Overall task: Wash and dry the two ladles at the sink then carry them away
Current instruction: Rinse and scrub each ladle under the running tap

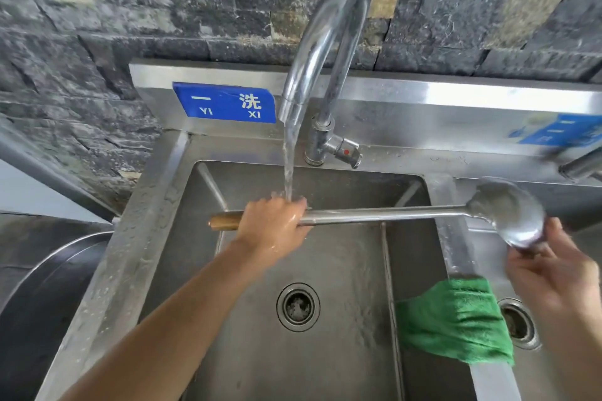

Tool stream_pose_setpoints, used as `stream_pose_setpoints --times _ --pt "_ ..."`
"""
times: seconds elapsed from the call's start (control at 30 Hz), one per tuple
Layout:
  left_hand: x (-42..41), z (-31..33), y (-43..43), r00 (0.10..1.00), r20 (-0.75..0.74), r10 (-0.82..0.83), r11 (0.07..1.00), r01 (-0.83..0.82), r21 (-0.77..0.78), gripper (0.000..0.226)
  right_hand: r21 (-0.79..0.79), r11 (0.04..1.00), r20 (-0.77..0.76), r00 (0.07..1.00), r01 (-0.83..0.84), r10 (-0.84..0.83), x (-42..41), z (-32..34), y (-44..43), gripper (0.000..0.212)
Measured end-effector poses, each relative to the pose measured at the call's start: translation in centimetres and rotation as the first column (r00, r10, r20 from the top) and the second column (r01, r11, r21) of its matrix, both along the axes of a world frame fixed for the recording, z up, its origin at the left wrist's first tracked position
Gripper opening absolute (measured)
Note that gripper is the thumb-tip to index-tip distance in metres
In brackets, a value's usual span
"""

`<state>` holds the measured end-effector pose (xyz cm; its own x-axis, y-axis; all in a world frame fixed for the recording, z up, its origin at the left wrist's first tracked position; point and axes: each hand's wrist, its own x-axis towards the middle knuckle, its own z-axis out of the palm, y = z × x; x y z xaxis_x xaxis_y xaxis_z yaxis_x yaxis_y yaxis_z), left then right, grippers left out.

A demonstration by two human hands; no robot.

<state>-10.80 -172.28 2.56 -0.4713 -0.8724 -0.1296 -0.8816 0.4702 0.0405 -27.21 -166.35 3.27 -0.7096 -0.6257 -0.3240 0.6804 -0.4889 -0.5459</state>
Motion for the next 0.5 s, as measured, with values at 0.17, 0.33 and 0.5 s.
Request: stream_pose_setpoints --times 0.17,0.33,0.5 --pt "-0.9 0.7 -0.1 0.998 0.016 -0.056 0.998 0.056 -0.02 0.037 0.126 0.988 0.186 0.981 -0.086 0.062 -16.3 -1.5 6.2 0.017" --pt "0.9 0.8 -0.4 0.998 0.066 -0.01 0.999 0.014 -0.05 0.038 -0.096 0.992 0.322 0.94 -0.085 0.112 -12.5 -1.0 4.9 0.042" --pt "-1.6 1.8 0.7 0.998 0.03 -0.061 0.997 0.062 -0.036 0.033 0.042 0.939 0.046 0.939 -0.342 0.341 -6.1 0.0 1.4 0.027"
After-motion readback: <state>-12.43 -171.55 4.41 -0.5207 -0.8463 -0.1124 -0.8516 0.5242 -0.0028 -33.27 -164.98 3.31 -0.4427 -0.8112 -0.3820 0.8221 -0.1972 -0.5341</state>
